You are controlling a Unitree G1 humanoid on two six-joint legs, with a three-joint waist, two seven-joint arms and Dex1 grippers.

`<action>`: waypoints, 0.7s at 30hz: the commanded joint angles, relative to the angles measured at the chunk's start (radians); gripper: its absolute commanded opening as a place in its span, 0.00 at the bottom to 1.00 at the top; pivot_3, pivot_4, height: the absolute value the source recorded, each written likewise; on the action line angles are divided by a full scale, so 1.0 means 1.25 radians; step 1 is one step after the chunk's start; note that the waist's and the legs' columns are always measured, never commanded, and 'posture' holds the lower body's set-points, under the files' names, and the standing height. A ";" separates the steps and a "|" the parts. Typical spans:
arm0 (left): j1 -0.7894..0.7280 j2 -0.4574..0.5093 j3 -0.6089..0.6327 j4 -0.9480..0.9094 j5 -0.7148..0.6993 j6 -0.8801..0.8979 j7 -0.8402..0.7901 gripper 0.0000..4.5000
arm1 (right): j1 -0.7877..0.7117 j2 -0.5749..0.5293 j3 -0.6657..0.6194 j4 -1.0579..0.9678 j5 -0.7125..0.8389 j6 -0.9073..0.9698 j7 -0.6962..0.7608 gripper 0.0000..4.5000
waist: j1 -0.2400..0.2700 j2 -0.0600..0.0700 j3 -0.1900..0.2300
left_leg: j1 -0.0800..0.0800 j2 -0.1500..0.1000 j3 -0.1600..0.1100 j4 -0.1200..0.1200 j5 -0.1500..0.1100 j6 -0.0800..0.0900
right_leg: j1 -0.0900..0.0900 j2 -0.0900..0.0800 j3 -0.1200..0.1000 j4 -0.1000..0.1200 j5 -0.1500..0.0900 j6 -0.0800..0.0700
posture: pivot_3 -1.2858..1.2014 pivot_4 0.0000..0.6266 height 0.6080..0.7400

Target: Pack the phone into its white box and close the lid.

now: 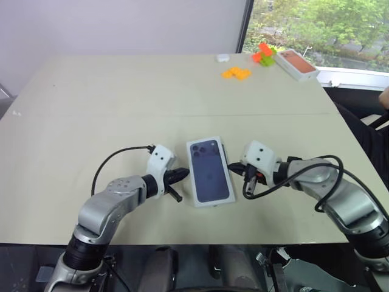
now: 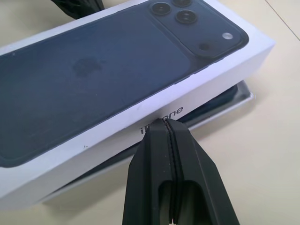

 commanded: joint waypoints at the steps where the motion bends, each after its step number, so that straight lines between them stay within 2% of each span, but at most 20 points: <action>1: -0.019 -0.025 -0.006 -0.027 -0.014 -0.018 -0.008 0.00 | 0.004 0.011 -0.018 -0.041 -0.003 -0.002 0.006 0.00 | 0.000 0.000 0.000 | 0.000 0.000 0.000 0.000 0.000 0.000 | 0.000 0.000 0.000 0.000 0.000 0.000 | 0.52 0.24 1.00; 21: -0.041 -0.036 -0.029 0.000 0.017 -0.036 -0.042 0.00 | 0.028 0.036 -0.026 -0.035 -0.053 -0.010 0.011 0.00 | 0.000 0.000 0.000 | 0.001 0.000 0.000 0.000 0.000 0.000 | 0.001 0.000 0.000 0.000 0.000 0.000 | 0.52 0.24 1.00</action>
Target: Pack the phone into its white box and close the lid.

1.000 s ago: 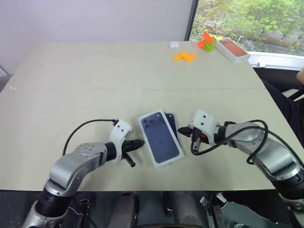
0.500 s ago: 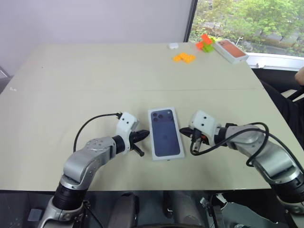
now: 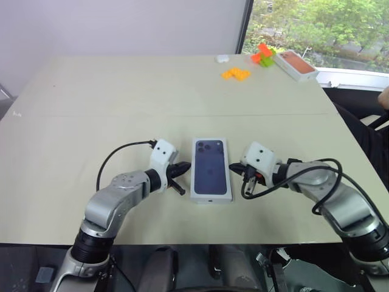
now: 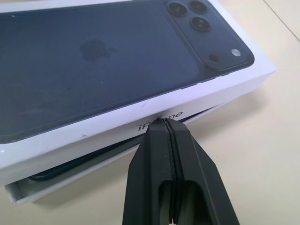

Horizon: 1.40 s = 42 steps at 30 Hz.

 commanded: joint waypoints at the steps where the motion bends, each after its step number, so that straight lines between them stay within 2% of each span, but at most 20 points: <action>1: -0.006 -0.006 -0.029 -0.037 -0.020 -0.013 -0.038 0.00 | 0.006 0.001 -0.015 -0.035 -0.002 -0.016 0.011 0.00 | 0.000 0.000 0.000 | 0.000 0.000 0.000 0.000 0.000 0.000 | 0.000 0.000 0.000 0.000 0.000 0.000 | 0.52 0.24 1.00; 16: -0.002 0.005 -0.038 -0.034 -0.010 -0.006 -0.041 0.00 | 0.016 0.003 -0.028 -0.031 -0.028 -0.021 0.023 0.00 | 0.000 0.000 0.000 | 0.000 0.000 0.000 0.000 0.000 0.000 | 0.000 0.000 0.000 0.000 0.000 0.000 | 0.52 0.24 1.00; 21: 0.027 0.012 0.077 -0.072 -0.088 0.014 -0.051 0.00 | 0.021 -0.022 -0.078 -0.022 -0.031 -0.034 0.026 0.00 | -0.001 0.000 0.000 | 0.000 0.000 0.000 0.000 0.000 0.000 | 0.000 0.000 0.000 0.000 0.000 0.000 | 0.52 0.24 1.00; 25: -0.011 -0.010 0.145 -0.063 -0.124 -0.003 -0.028 0.00 | 0.007 -0.003 -0.145 -0.016 0.014 -0.023 0.031 0.00 | 0.001 0.000 0.000 | 0.000 0.000 0.000 0.000 0.000 0.000 | 0.000 0.000 0.000 0.000 0.000 0.000 | 0.52 0.24 1.00; 28: -0.074 -0.038 0.106 -0.032 -0.093 -0.019 -0.006 0.00 | 0.010 0.014 -0.164 -0.052 0.080 -0.001 0.064 0.00 | 0.005 0.000 0.000 | 0.001 0.000 0.000 0.000 0.001 0.000 | 0.001 0.000 0.000 0.000 0.000 0.000 | 0.52 0.24 1.00; 34: -0.178 -0.054 -0.051 0.138 0.060 -0.100 0.000 0.00 | 0.089 -0.017 -0.104 -0.164 0.140 0.015 0.129 0.00 | 0.012 0.000 0.000 | 0.001 -0.001 -0.001 0.000 0.001 0.000 | 0.002 0.001 0.000 -0.001 0.000 0.000 | 0.52 0.24 1.00; 37: -0.196 -0.046 -0.098 0.189 0.099 -0.106 -0.015 0.00 | 0.115 -0.033 -0.060 -0.171 0.098 0.007 0.117 0.00 | 0.011 0.000 0.000 | 0.001 -0.001 -0.001 0.000 0.000 0.001 | 0.002 0.000 0.000 -0.002 0.000 0.000 | 0.52 0.24 1.00; 42: -0.200 -0.074 -0.101 0.249 0.098 -0.058 -0.022 0.00 | 0.129 -0.032 -0.004 -0.111 0.027 0.004 0.071 0.00 | 0.016 0.000 0.000 | 0.001 -0.001 -0.001 0.000 0.001 0.000 | 0.002 0.000 0.000 -0.001 0.000 0.000 | 0.52 0.24 1.00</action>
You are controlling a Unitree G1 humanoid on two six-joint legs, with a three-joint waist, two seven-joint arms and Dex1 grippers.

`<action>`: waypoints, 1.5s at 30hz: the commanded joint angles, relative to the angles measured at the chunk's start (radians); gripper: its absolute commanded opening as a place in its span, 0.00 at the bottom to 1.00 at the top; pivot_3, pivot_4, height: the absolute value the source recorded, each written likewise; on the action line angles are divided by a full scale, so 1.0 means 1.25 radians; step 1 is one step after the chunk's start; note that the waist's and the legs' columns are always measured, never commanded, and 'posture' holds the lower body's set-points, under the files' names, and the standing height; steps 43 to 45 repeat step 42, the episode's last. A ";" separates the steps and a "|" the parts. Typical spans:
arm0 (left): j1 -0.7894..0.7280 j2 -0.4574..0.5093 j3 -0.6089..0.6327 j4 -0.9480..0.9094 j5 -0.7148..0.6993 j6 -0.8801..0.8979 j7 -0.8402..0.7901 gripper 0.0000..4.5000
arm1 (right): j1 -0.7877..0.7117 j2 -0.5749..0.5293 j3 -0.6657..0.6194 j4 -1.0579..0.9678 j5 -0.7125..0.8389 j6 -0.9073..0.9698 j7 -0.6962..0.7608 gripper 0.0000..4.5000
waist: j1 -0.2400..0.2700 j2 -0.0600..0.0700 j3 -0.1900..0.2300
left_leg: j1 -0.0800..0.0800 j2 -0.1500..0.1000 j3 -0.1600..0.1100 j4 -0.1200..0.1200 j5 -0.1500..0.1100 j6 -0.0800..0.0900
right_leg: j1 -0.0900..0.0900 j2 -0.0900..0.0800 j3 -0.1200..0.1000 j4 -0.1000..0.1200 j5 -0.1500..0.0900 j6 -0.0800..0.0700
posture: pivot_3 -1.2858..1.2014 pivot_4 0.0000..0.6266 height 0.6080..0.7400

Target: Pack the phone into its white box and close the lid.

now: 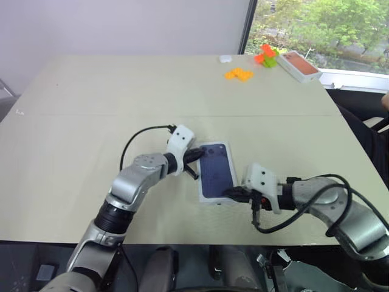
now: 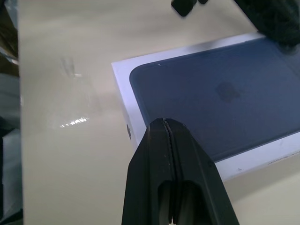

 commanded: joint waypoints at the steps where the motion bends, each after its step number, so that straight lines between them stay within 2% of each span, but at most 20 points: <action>1: -0.010 -0.010 -0.015 0.035 0.018 0.029 0.002 0.00 | 0.014 -0.009 0.020 0.023 -0.046 -0.018 -0.020 0.00 | 0.002 0.000 0.000 | 0.000 0.000 0.000 0.000 0.000 0.000 | 0.000 0.000 0.000 0.000 0.000 0.000 | 0.52 0.24 1.00; 7: 0.006 -0.013 -0.023 0.048 0.029 0.042 -0.011 0.00 | 0.046 -0.018 0.019 0.044 -0.064 -0.037 -0.023 0.00 | 0.002 -0.002 -0.005 | 0.003 0.000 0.000 0.000 0.000 0.000 | 0.003 0.000 0.000 0.000 0.000 0.000 | 0.52 0.24 1.00; 11: 0.015 -0.027 0.008 0.042 0.015 0.037 -0.010 0.00 | 0.043 -0.013 0.008 0.048 -0.061 -0.044 -0.029 0.00 | 0.002 -0.003 -0.008 | 0.003 0.000 0.000 0.000 0.000 0.000 | 0.004 0.000 0.000 0.000 0.000 0.000 | 0.52 0.24 1.00; 14: 0.031 -0.047 0.078 0.006 -0.002 -0.060 -0.006 0.00 | 0.027 0.028 -0.030 0.058 -0.053 -0.048 -0.073 0.00 | 0.002 -0.003 -0.008 | 0.003 0.000 0.000 0.000 0.000 0.000 | 0.004 0.000 0.000 0.000 0.000 0.000 | 0.52 0.24 1.00; 16: 0.037 -0.045 0.170 -0.046 -0.037 -0.074 0.016 0.00 | 0.002 0.058 -0.087 0.077 -0.044 -0.047 -0.114 0.00 | -0.002 -0.004 -0.007 | 0.003 0.000 0.000 0.000 0.000 0.000 | 0.003 0.000 0.000 0.000 0.000 0.000 | 0.52 0.24 1.00; 17: 0.048 -0.032 0.216 -0.076 -0.056 -0.073 0.022 0.00 | -0.004 0.078 -0.130 0.088 -0.036 -0.065 -0.136 0.00 | -0.003 -0.004 -0.007 | 0.002 0.001 0.000 0.000 0.000 0.000 | 0.002 0.000 0.000 0.000 0.000 0.000 | 0.52 0.24 1.00; 20: 0.128 0.073 0.307 -0.132 -0.070 -0.100 -0.029 0.00 | -0.004 0.132 -0.251 0.121 -0.015 -0.119 -0.190 0.00 | -0.009 -0.003 -0.008 | 0.000 0.002 0.000 0.000 0.001 -0.001 | -0.001 0.001 0.000 0.002 0.000 0.000 | 0.52 0.24 1.00; 25: 0.242 0.209 0.380 -0.083 -0.052 -0.192 -0.109 0.00 | 0.004 0.130 -0.298 0.191 -0.022 -0.146 -0.189 0.00 | -0.008 -0.002 -0.008 | 0.000 0.003 0.000 -0.003 0.001 -0.001 | -0.001 0.002 0.000 0.001 0.000 -0.001 | 0.52 0.24 1.00; 29: 0.334 0.264 0.490 -0.038 -0.084 -0.227 -0.139 0.00 | 0.027 0.140 -0.399 0.248 0.047 -0.154 -0.170 0.00 | -0.002 -0.002 -0.008 | -0.001 0.001 0.001 -0.002 0.001 -0.001 | -0.001 -0.001 0.000 -0.002 0.000 -0.001 | 0.52 0.24 1.00; 32: 0.392 0.294 0.529 -0.034 -0.092 -0.255 -0.176 0.00 | 0.056 0.128 -0.427 0.255 0.068 -0.154 -0.144 0.00 | 0.001 -0.002 -0.008 | -0.001 0.001 0.001 -0.002 0.000 0.000 | -0.001 -0.001 0.000 -0.002 0.000 -0.001 | 0.52 0.24 1.00; 37: 0.429 0.302 0.569 -0.008 -0.093 -0.260 -0.165 0.00 | 0.105 0.117 -0.428 0.239 0.088 -0.154 -0.102 0.00 | 0.002 -0.002 -0.007 | 0.000 0.001 0.001 -0.002 0.000 0.000 | 0.000 -0.001 0.000 -0.002 -0.001 -0.001 | 0.52 0.24 1.00; 45: 0.424 0.289 0.587 -0.008 -0.111 -0.248 -0.146 0.00 | 0.131 0.129 -0.412 0.217 0.108 -0.150 -0.085 0.00 | -0.001 -0.002 -0.007 | 0.000 0.002 0.001 -0.002 0.000 0.000 | 0.000 0.000 0.000 -0.002 -0.001 -0.001 | 0.52 0.24 1.00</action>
